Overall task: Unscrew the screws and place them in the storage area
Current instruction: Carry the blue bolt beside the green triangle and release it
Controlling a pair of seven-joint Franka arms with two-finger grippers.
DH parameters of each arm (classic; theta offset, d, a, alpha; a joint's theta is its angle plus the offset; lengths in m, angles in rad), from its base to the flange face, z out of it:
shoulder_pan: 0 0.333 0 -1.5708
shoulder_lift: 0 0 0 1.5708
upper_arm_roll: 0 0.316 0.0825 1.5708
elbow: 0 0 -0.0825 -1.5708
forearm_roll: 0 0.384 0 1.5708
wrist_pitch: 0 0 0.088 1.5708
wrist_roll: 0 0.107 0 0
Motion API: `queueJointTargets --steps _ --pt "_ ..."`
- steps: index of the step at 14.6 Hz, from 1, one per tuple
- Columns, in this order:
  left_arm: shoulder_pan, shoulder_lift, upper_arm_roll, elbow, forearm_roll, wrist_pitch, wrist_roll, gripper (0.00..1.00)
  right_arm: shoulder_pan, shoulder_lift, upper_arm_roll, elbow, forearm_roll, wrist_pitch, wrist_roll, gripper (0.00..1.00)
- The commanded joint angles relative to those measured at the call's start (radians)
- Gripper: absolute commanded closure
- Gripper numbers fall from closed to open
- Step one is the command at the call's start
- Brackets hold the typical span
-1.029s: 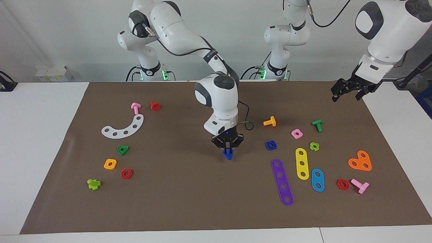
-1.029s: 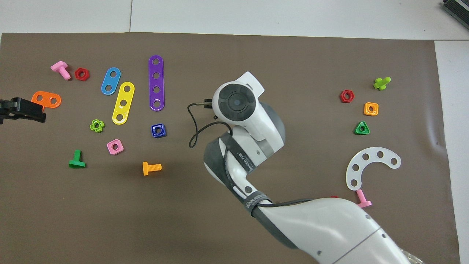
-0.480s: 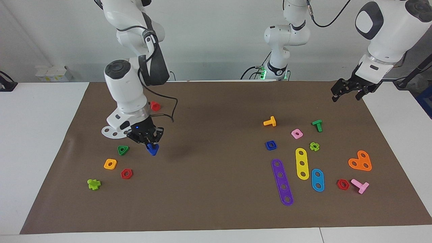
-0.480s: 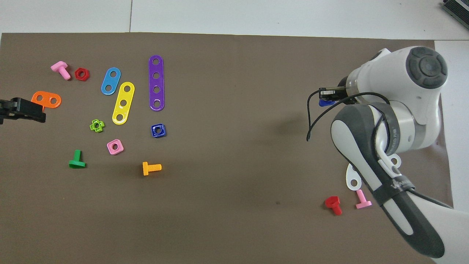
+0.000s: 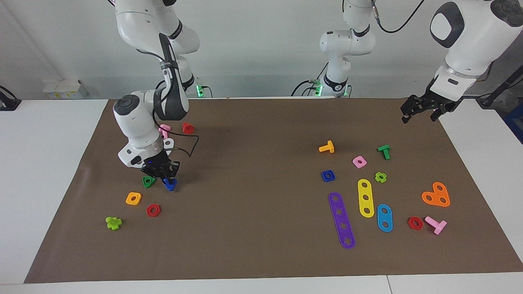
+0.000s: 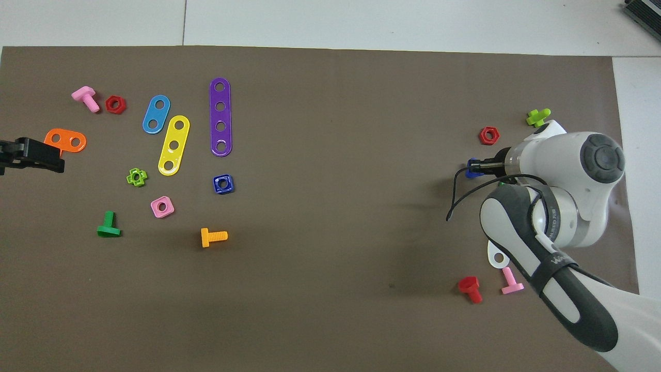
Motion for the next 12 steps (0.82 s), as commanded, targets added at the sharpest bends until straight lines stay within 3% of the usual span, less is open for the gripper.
queueJointTargets --steps 1,5,6,7,10,12 --pt "0.002 -0.019 -0.004 -0.024 0.026 0.015 -0.012 0.00 -0.024 -0.032 0.016 -0.053 0.031 0.027 -0.047 1.00" --pt "0.002 -0.019 -0.004 -0.024 0.026 0.015 -0.012 0.00 -0.033 -0.031 0.014 -0.078 0.031 0.047 -0.093 1.00" --pt "0.002 -0.019 -0.004 -0.024 0.026 0.015 -0.012 0.00 -0.031 -0.029 0.014 -0.077 0.031 0.047 -0.091 0.60" --pt "0.002 -0.019 -0.004 -0.024 0.026 0.015 -0.012 0.00 -0.033 -0.029 0.013 -0.072 0.031 0.047 -0.085 0.04" --pt "0.002 -0.019 -0.004 -0.024 0.026 0.015 -0.012 0.00 -0.031 -0.041 0.005 0.001 0.030 -0.005 -0.068 0.00" --pt "0.002 -0.019 -0.004 -0.024 0.026 0.015 -0.012 0.00 -0.031 -0.055 -0.029 0.124 0.014 -0.180 -0.030 0.00"
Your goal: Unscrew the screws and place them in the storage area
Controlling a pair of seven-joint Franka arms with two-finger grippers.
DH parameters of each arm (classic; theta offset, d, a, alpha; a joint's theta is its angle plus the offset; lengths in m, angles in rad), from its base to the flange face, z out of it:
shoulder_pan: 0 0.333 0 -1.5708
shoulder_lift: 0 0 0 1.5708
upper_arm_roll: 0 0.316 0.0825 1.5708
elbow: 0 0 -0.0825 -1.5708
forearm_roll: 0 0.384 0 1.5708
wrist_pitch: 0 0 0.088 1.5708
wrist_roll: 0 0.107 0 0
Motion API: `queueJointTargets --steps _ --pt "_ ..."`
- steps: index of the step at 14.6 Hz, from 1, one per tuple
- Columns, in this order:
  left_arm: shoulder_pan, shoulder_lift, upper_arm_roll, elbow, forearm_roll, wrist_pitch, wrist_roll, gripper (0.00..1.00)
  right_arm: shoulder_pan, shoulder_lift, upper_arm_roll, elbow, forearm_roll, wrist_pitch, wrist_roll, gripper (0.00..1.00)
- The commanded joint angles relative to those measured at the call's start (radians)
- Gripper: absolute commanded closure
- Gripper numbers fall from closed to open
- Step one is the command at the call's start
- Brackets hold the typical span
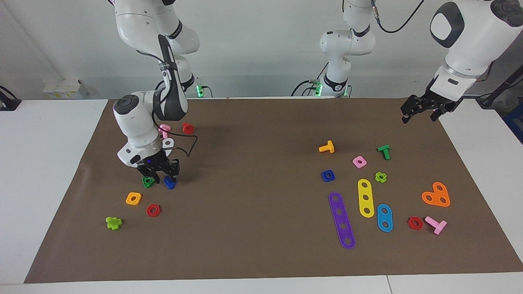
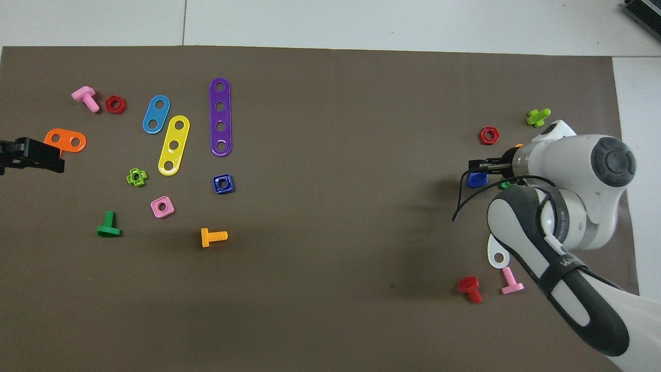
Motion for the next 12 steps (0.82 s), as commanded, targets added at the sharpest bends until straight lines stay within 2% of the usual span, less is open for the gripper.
queueJointTargets --steps 1,4,8,11,12 --pt "0.002 -0.019 -0.004 -0.024 0.026 0.015 -0.011 0.00 -0.015 -0.034 -0.037 0.179 0.011 -0.257 0.036 0.00" --pt "0.002 -0.019 -0.004 -0.024 0.026 0.015 -0.011 0.00 -0.015 -0.080 -0.092 0.342 -0.041 -0.518 0.065 0.00" --pt "0.002 -0.019 -0.004 -0.024 0.026 0.015 -0.011 0.00 -0.015 -0.207 -0.121 0.394 -0.075 -0.748 0.096 0.00" --pt "0.002 -0.019 -0.004 -0.024 0.026 0.015 -0.011 0.00 -0.017 -0.209 -0.115 0.550 -0.128 -0.947 0.120 0.00" --pt "0.002 -0.019 -0.004 -0.024 0.026 0.015 -0.011 0.00 -0.012 -0.212 -0.114 0.551 -0.125 -0.986 0.120 0.00"
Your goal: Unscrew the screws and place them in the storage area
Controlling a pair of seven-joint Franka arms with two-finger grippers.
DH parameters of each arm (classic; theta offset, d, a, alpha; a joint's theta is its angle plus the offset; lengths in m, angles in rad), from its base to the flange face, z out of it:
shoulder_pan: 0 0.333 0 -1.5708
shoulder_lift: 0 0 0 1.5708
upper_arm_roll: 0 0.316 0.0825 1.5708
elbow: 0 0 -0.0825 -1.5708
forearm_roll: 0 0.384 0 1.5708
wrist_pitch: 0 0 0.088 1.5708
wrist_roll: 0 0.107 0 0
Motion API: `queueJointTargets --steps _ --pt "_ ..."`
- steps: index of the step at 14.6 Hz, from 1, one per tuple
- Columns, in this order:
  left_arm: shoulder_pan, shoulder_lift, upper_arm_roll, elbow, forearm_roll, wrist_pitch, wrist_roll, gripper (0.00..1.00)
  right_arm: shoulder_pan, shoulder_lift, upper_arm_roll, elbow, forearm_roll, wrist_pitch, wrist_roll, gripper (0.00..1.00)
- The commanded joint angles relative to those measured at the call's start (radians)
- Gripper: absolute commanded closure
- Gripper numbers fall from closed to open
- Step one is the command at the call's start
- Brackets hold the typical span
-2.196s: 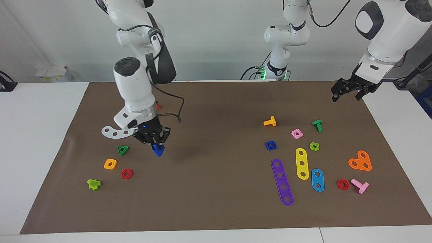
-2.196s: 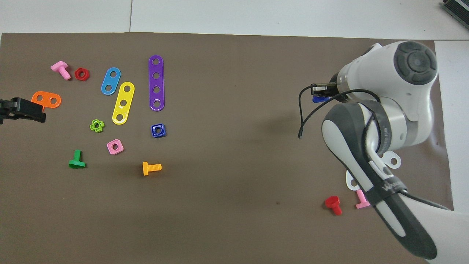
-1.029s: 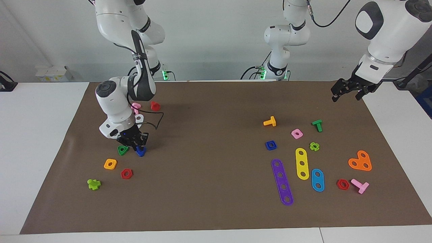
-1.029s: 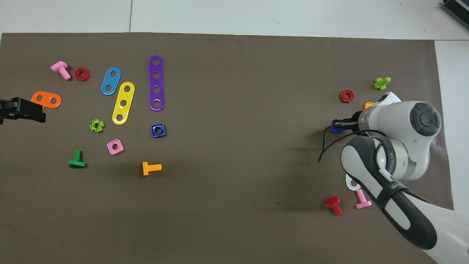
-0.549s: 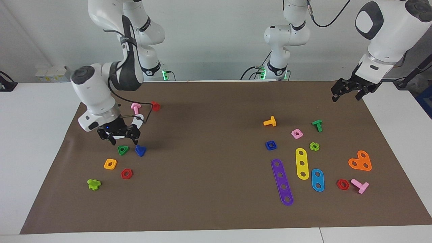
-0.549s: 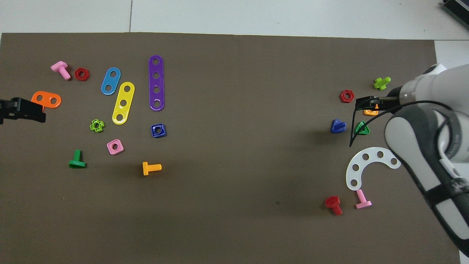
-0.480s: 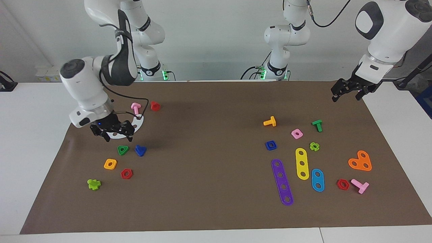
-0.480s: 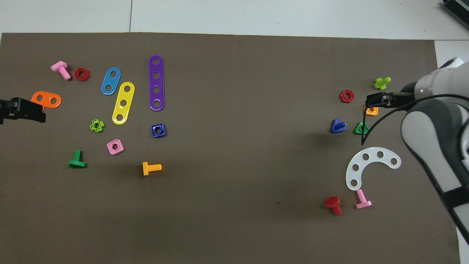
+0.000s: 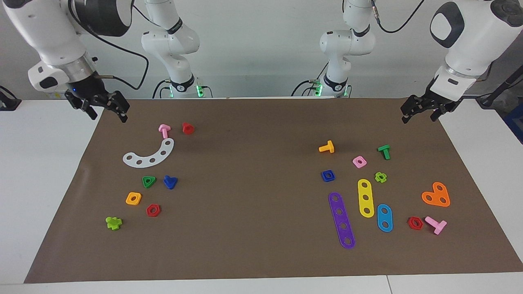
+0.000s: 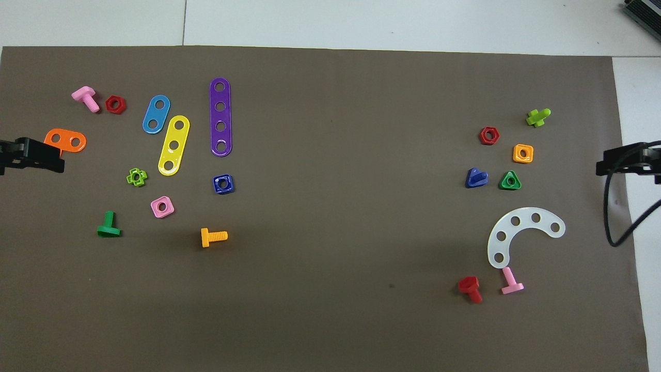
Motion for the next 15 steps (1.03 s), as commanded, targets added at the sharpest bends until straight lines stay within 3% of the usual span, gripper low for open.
queueJointTargets --steps 1,15 --pt "0.002 -0.019 -0.004 -0.024 0.026 0.015 -0.011 0.00 0.006 0.013 0.012 0.044 -0.018 -0.089 0.024 0.00" --pt "0.002 -0.019 -0.004 -0.024 0.026 0.015 -0.011 0.00 0.029 0.018 0.020 0.062 -0.021 -0.138 -0.033 0.00"
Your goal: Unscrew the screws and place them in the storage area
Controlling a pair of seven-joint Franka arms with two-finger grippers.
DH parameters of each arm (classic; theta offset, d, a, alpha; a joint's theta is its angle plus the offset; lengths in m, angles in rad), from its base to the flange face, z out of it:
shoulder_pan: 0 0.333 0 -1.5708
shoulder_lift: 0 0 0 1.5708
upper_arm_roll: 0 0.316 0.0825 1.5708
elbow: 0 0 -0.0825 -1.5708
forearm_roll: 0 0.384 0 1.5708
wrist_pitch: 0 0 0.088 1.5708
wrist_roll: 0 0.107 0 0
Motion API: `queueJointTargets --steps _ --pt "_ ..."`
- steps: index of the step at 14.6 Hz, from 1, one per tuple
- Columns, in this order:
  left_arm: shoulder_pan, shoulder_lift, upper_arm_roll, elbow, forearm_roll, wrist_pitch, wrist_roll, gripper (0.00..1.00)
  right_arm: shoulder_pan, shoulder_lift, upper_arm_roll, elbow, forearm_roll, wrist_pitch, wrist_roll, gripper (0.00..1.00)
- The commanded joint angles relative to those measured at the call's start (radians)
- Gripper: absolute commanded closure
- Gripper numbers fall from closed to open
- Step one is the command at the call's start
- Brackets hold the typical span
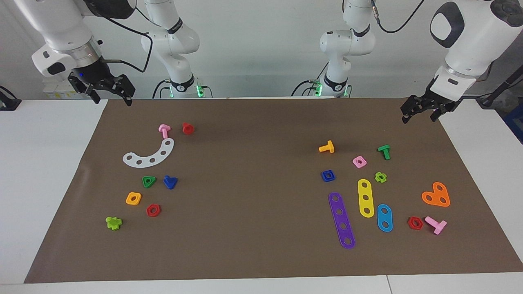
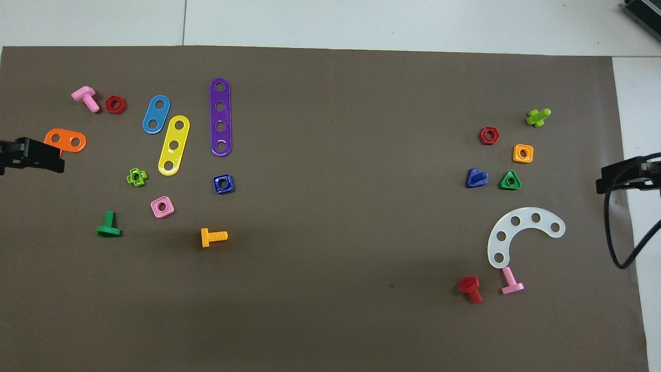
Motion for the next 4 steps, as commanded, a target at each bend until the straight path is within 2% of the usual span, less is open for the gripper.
queueJointTargets --steps 1,4 --pt "0.002 -0.019 -0.004 -0.024 0.026 0.015 -0.011 0.00 -0.004 0.000 0.006 0.014 0.011 -0.020 -0.017 0.00" --pt "0.002 -0.019 -0.004 -0.024 0.026 0.015 -0.011 0.00 -0.006 -0.003 0.006 0.011 0.011 -0.015 -0.025 0.00"
